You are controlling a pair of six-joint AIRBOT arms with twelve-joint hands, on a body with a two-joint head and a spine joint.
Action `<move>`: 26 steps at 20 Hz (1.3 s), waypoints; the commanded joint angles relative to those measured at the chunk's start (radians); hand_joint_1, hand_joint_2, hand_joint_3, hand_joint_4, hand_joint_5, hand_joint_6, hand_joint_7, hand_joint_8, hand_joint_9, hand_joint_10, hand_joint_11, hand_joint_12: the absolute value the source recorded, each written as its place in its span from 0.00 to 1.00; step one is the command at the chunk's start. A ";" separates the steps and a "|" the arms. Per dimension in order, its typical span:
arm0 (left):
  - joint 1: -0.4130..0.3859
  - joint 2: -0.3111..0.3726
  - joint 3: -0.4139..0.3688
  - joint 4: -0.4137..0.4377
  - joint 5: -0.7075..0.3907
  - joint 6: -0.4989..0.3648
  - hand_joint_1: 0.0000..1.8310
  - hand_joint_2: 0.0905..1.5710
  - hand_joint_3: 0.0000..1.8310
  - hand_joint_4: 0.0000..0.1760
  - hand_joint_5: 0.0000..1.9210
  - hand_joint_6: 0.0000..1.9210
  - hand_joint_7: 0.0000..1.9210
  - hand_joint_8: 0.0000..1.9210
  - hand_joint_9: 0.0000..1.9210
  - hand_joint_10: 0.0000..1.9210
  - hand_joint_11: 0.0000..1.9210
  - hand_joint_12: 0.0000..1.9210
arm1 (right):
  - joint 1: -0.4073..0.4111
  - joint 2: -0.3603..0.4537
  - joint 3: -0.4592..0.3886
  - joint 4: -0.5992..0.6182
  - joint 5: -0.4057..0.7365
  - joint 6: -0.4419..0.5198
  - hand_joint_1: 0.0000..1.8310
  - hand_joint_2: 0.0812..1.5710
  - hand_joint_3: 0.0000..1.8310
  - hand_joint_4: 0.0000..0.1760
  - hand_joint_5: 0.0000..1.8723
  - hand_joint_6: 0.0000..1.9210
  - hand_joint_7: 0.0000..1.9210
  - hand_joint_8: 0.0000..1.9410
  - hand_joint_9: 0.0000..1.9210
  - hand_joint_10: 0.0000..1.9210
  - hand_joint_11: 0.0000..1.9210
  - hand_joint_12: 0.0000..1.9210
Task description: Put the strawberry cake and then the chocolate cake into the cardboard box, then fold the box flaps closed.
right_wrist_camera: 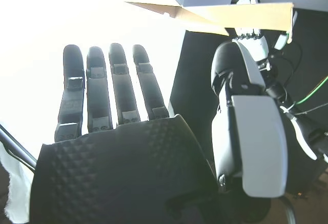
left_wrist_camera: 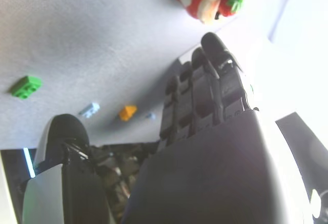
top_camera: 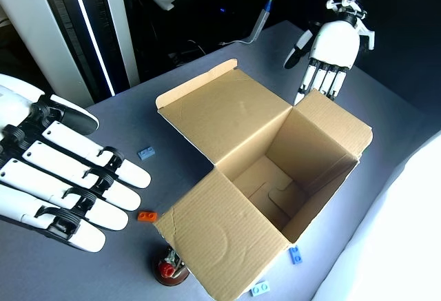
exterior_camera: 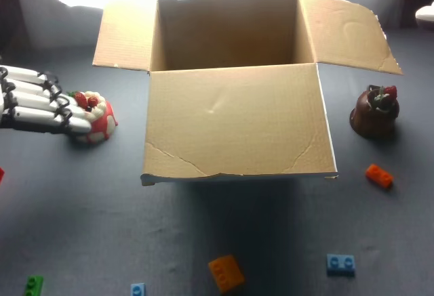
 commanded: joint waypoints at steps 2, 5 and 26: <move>-0.025 0.004 -0.009 -0.060 -0.004 -0.019 0.62 0.57 0.00 0.14 0.01 0.00 0.02 0.00 0.02 0.00 0.00 0.25 | 0.004 0.005 0.000 0.026 0.126 0.008 0.21 0.69 0.00 0.00 0.08 0.00 0.09 0.00 0.09 0.00 0.00 0.39; -0.058 0.003 -0.025 -0.047 0.018 -0.038 0.66 0.56 0.00 0.18 0.02 0.00 0.01 0.00 0.02 0.00 0.00 0.19 | -0.002 -0.006 0.000 0.066 0.127 0.007 0.21 0.69 0.00 0.00 0.07 0.00 0.09 0.00 0.09 0.00 0.00 0.40; -0.089 -0.234 0.168 0.017 0.079 -0.085 0.61 0.52 0.00 0.14 0.01 0.00 0.00 0.00 0.00 0.00 0.00 0.12 | 0.021 -0.015 0.000 0.078 0.125 -0.028 0.16 0.71 0.00 0.00 0.09 0.00 0.10 0.00 0.09 0.00 0.00 0.37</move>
